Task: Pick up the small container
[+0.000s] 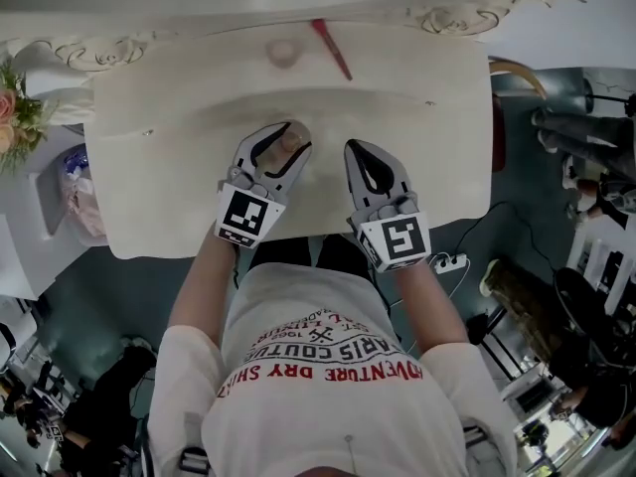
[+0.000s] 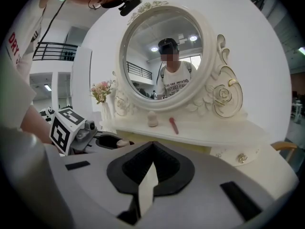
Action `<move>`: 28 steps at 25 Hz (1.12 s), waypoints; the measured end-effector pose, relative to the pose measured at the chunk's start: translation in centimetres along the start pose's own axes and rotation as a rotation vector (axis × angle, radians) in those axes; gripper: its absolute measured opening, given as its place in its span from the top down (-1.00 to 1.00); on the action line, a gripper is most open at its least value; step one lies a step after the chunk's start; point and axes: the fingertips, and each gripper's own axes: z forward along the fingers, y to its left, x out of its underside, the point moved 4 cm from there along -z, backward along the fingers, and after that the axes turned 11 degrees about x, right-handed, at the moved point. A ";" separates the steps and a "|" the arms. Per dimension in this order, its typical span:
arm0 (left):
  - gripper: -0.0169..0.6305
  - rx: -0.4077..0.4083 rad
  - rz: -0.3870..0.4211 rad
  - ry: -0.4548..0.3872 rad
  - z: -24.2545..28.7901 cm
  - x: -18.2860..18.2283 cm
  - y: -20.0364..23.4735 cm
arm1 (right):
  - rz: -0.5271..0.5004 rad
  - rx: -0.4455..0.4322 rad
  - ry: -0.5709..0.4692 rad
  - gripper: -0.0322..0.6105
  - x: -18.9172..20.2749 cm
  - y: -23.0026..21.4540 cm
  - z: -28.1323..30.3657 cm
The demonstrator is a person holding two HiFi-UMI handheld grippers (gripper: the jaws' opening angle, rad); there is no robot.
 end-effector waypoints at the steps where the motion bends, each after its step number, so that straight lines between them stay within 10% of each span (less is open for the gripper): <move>1: 0.39 0.001 0.006 -0.001 0.1 0.1 0.1 | 0.004 0.000 0.002 0.90 0.1 -0.1 0.2; 28: 0.51 -0.012 0.057 -0.011 -5.2 -5.2 -1.3 | -0.067 -0.016 -0.065 0.90 -5.0 0.5 -1.4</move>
